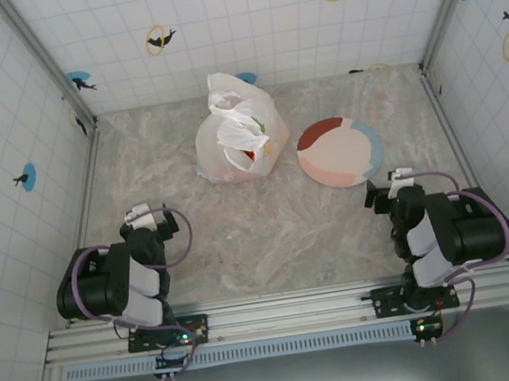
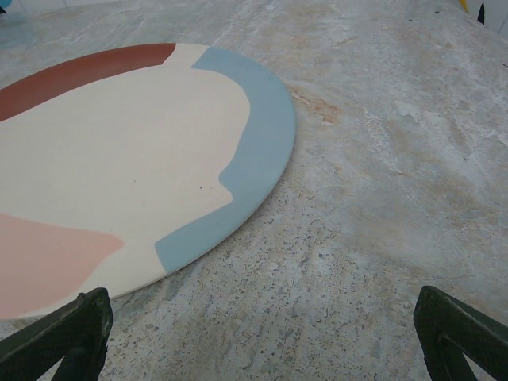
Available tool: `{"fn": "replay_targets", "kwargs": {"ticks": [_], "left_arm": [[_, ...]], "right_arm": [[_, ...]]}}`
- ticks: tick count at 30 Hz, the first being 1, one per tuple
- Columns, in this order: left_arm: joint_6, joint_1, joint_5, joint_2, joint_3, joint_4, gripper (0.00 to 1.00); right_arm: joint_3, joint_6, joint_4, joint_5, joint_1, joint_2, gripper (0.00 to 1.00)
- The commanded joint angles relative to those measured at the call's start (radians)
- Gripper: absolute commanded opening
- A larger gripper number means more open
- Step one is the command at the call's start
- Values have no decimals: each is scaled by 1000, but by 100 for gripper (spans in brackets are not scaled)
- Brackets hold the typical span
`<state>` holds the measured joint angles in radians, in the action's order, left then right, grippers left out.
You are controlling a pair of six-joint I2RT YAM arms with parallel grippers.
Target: Place the fruits into the plastic bag
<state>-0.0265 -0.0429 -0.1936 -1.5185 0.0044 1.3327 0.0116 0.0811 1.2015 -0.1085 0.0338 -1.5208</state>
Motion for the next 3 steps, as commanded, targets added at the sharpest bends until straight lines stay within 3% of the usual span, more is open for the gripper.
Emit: {"fn": "replay_targets", "kwargs": {"ticks": [1,3], "left_arm": [[-17,10,13,1,-29,3,98],[-17,12,15,2,-30,4,98]], "right_arm": [[-12,-10,53,-13,5,4,100],[-12,-10,53,-13,5,3,100]]}}
